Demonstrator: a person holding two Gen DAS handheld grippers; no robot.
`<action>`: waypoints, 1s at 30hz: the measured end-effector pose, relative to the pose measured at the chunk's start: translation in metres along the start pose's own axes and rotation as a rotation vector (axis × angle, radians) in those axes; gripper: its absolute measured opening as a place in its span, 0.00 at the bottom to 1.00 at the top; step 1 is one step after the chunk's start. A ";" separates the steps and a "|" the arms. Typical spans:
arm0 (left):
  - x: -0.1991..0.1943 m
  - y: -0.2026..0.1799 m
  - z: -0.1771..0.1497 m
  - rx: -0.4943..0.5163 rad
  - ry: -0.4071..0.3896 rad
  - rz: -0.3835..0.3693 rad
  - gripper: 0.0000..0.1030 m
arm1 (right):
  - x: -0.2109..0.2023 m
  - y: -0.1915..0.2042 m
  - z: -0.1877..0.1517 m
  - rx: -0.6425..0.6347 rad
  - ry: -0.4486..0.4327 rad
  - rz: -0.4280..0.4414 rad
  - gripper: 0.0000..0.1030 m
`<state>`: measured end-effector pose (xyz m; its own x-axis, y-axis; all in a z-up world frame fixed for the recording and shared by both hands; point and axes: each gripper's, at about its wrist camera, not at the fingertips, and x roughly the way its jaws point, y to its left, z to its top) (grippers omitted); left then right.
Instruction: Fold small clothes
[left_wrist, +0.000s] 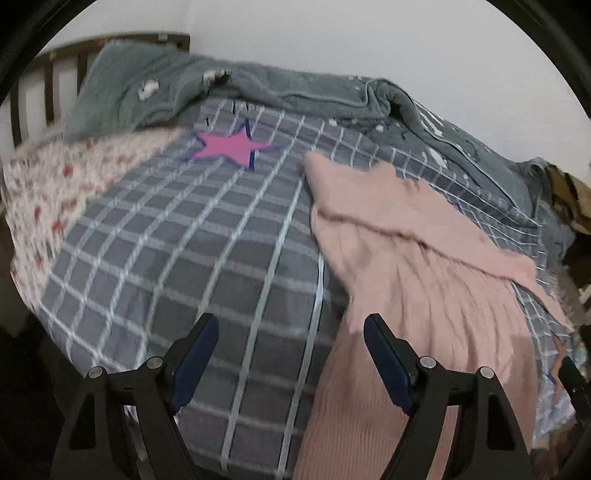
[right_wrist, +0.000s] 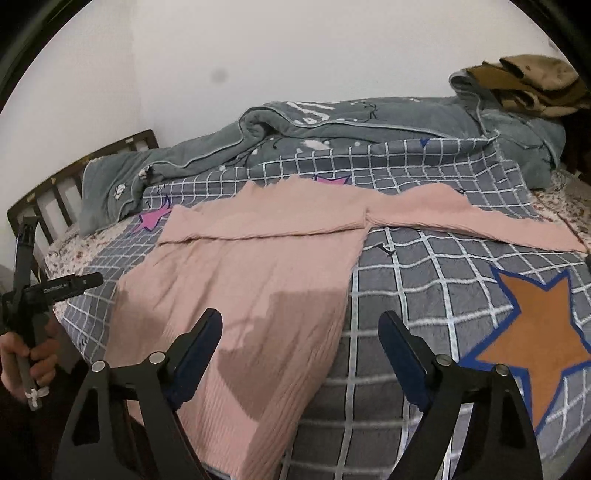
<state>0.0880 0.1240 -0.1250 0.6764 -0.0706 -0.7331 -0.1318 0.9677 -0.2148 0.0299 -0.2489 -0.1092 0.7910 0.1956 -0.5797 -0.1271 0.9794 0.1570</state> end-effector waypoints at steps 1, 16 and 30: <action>0.000 0.002 -0.006 0.002 0.007 -0.010 0.76 | -0.003 0.001 -0.003 -0.001 -0.001 -0.007 0.84; 0.014 -0.026 -0.070 0.168 0.094 -0.073 0.44 | 0.022 0.019 -0.064 0.029 0.184 0.028 0.62; -0.001 0.007 -0.061 0.069 0.090 -0.134 0.07 | -0.007 0.005 -0.061 0.029 0.111 0.000 0.04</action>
<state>0.0427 0.1161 -0.1650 0.6168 -0.2179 -0.7563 0.0068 0.9623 -0.2718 -0.0127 -0.2421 -0.1527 0.7199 0.2015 -0.6642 -0.1087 0.9778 0.1789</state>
